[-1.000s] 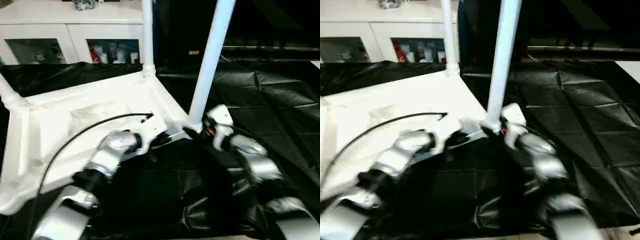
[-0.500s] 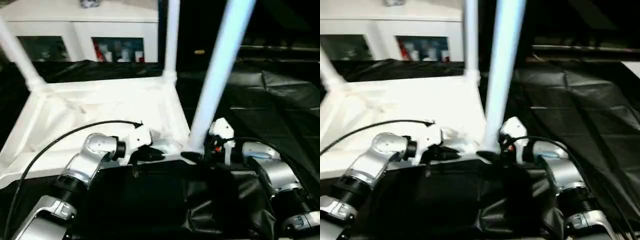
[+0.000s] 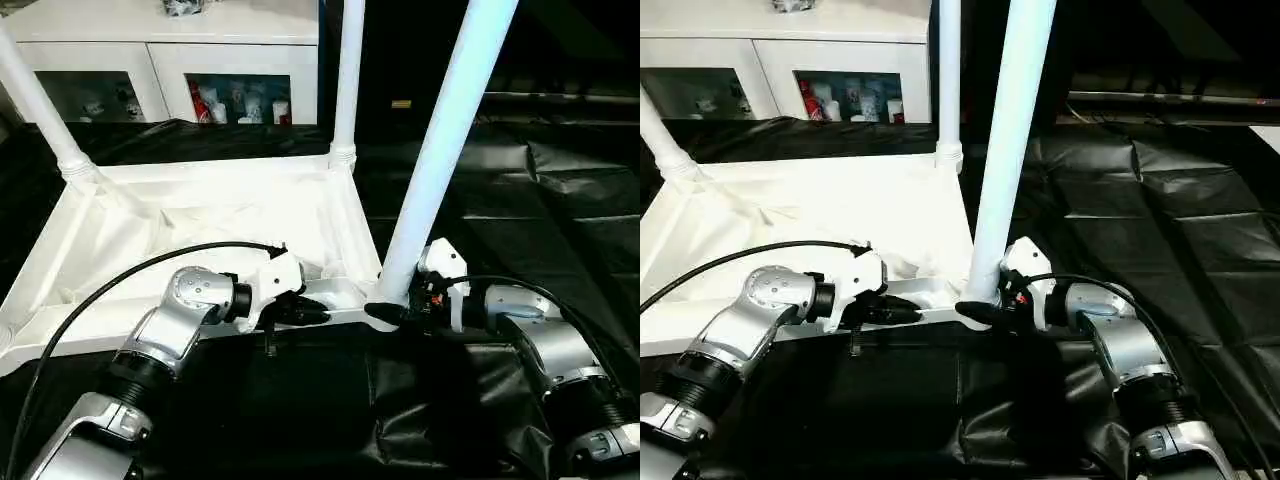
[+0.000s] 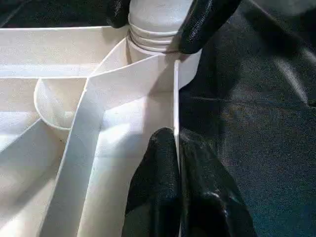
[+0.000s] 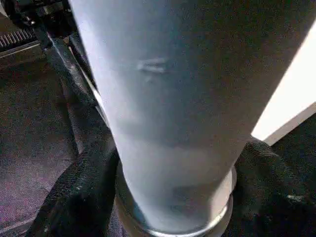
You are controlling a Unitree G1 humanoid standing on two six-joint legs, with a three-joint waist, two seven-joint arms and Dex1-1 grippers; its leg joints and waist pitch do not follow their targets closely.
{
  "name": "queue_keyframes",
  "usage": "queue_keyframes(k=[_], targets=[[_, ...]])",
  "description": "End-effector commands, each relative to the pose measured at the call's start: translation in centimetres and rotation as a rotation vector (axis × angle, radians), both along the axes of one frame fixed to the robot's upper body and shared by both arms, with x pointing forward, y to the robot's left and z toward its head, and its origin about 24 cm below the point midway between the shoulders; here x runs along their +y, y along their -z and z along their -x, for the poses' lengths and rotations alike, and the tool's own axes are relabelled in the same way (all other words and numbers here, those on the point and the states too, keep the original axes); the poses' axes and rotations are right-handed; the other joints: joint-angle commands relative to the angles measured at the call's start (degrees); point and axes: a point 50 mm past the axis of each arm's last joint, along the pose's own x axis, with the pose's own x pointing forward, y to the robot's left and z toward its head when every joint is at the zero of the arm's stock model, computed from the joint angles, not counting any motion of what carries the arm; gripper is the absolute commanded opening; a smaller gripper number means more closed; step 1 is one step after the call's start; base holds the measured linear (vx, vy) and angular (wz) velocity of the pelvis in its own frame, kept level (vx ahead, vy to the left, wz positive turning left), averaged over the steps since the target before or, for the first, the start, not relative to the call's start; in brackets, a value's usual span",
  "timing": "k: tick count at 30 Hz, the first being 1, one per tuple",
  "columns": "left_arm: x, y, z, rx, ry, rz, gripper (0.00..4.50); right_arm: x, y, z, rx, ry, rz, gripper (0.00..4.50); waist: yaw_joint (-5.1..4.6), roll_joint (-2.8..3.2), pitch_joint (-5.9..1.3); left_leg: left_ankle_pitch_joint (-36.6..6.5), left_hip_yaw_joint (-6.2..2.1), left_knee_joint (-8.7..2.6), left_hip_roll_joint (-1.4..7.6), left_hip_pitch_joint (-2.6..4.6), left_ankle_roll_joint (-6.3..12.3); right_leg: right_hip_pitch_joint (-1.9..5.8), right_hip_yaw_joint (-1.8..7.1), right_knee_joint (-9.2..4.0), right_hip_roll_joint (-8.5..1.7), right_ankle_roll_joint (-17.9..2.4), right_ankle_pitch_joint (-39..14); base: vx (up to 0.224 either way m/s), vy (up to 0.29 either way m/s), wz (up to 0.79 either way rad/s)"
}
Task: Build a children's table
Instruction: Rotate leg to tighten
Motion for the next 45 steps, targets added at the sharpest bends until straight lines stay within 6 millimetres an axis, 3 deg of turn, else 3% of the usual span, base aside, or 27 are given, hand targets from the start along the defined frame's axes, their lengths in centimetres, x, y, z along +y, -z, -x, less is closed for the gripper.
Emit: queue_keyframes(k=[1, 10, 14, 15, 16, 17, 19, 21, 24, 26, 29, 31, 37, 41, 42, 45], targets=[[-0.2, -0.4, 0.0, -0.011, 0.004, 0.033, 0.00, 0.2, 0.2, 0.4, 0.010, -0.028, 0.015, 2.83, 0.04, -0.50, -3.69, -9.9, -0.35, -3.79, 2.23, 0.31, 3.50, 3.31, 3.09, -3.96, -3.56, -12.5, -9.9, 0.000, 0.000, 0.00], [-0.3, -0.2, -0.3, -0.017, -0.050, 0.039, 0.00, 0.0, 1.6, 0.0, 0.012, 0.090, 0.028, 2.73, -0.12, -0.66, -3.62, -10.3, -0.32, -3.79, 2.07, 0.28, 3.03, 3.25, 3.09, -4.15, -3.65, -12.1, -11.7, 0.000, 0.000, 0.00], [-0.9, 0.2, -1.4, -0.042, -0.190, 0.026, 0.00, -0.4, 2.8, -1.6, 0.030, 0.363, 0.030, 2.73, -0.64, -0.49, -3.44, -12.9, -0.47, -4.08, 2.05, 0.71, 1.18, 3.05, 3.02, -4.81, -3.70, -10.8, -17.1, 0.000, 0.000, 0.00], [-1.6, 0.4, -2.0, -0.042, -0.268, 0.035, 0.00, -0.3, 3.1, -2.5, 0.047, 0.515, 0.026, 2.73, -0.81, -0.55, -3.38, -13.2, -0.44, -4.12, 2.00, 0.67, 1.06, 2.97, 3.07, -4.87, -3.66, -10.7, -17.4, 0.000, 0.000, 0.00], [-2.2, 0.5, -2.4, -0.040, -0.324, 0.039, 0.00, -0.2, 3.4, -3.1, 0.061, 0.625, 0.024, 2.73, -1.31, -0.15, -3.12, -14.6, -0.58, -4.35, 1.89, 0.74, 0.04, 2.76, 2.99, -5.05, -3.55, -10.3, -20.1, 0.000, 0.000, 0.00], [-3.2, 0.5, -2.8, -0.034, -0.383, 0.048, 0.00, 0.2, 3.4, -3.9, 0.076, 0.754, 0.004, 2.73, -1.57, -0.35, -3.26, -15.4, -0.65, -4.22, 1.82, 1.06, -0.78, 2.81, 2.92, -5.31, -3.77, -9.7, -22.1, 0.000, 0.000, 0.00], [-4.6, 0.5, -3.4, -0.033, -0.463, 0.062, 0.00, 0.8, 3.4, -4.7, 0.092, 0.904, -0.018, 2.72, -1.72, -0.37, -3.24, -15.1, -0.66, -4.25, 1.79, 0.94, -0.97, 2.69, 3.00, -5.47, -3.78, -9.3, -22.1, 0.000, 0.000, 0.00], [-5.2, 0.5, -3.5, -0.029, -0.484, 0.064, 0.00, 1.3, 3.4, -4.9, 0.085, 0.917, -0.011, 2.72, -1.48, -0.48, -3.33, -15.4, -0.63, -4.18, 1.65, 0.99, -0.50, 2.76, 2.92, -5.73, -3.73, -8.4, -22.8, 0.000, 0.000, 0.00], [-6.6, 0.4, -3.7, -0.047, -0.507, 0.057, 0.00, 2.4, 3.4, -5.2, 0.052, 0.936, 0.022, 2.72, -1.26, -0.93, -3.58, -13.1, -0.46, -4.06, 1.60, 0.54, 0.65, 2.86, 3.02, -5.32, -3.68, -8.9, -19.0, 0.000, 0.000, 0.00], [-7.0, 0.3, -3.7, -0.059, -0.503, 0.056, 0.00, 2.8, 3.4, -5.3, 0.039, 0.938, 0.029, 2.72, -1.05, -0.59, -3.66, -11.6, -0.42, -3.95, 1.64, 0.50, 1.20, 2.91, 3.00, -5.02, -3.60, -9.5, -16.2, 0.000, 0.000, 0.00], [-7.1, 0.3, -3.6, -0.078, -0.487, 0.049, 0.00, 3.1, 3.2, -5.5, 0.019, 0.935, 0.025, 2.72, -1.12, -0.69, -3.70, -11.4, -0.44, -3.99, 1.72, 0.28, 1.87, 3.04, 2.91, -4.80, -3.60, -9.9, -14.8, 0.000, 0.000, 0.00], [-6.8, 0.4, -3.6, -0.076, -0.488, 0.046, 0.00, 3.0, 3.0, -5.6, 0.017, 0.932, -0.006, 3.28, -1.13, -0.66, -3.65, -11.7, -0.38, -3.96, 1.69, 0.29, 2.13, 3.03, 2.94, -4.92, -3.64, -9.8, -15.2, 0.000, 0.000, 0.00], [-5.8, 0.7, -3.7, -0.097, -0.470, 0.008, 0.00, 2.1, 1.3, -6.5, -0.079, 0.926, -0.048, 3.60, -1.19, -0.68, -3.64, -12.3, -0.39, -3.99, 1.71, 0.23, 2.16, 2.97, 2.94, -5.02, -3.66, -9.7, -16.1, 0.000, 0.000, 0.00], [-4.4, 0.6, -3.7, -0.113, -0.440, -0.011, 0.00, 1.8, 0.3, -6.4, -0.107, 0.765, -0.090, 4.00, -1.04, -0.71, -3.70, -11.4, -0.41, -3.88, 1.74, -0.03, 3.27, 3.22, 2.91, -4.80, -3.65, -10.0, -14.1, 0.000, 0.000, 0.00], [-3.3, 0.6, -3.7, -0.117, -0.412, -0.014, 0.00, 1.5, 0.3, -5.4, -0.123, 0.559, -0.057, 4.00, -0.87, -0.85, -3.70, -11.1, -0.34, -3.77, 1.58, -0.17, 4.11, 3.49, 2.72, -4.84, -3.38, -9.7, -13.4, 0.000, 0.000, 0.00], [-2.3, 0.4, -3.5, -0.105, -0.379, -0.007, 0.00, 0.7, 0.2, -3.8, -0.110, 0.352, -0.048, 4.00, -0.74, -0.86, -3.85, -9.2, -0.40, -3.58, 1.83, -0.22, 5.28, 3.53, 2.84, -4.23, -3.39, -10.3, -9.5, 0.000, 0.000, 0.00]])
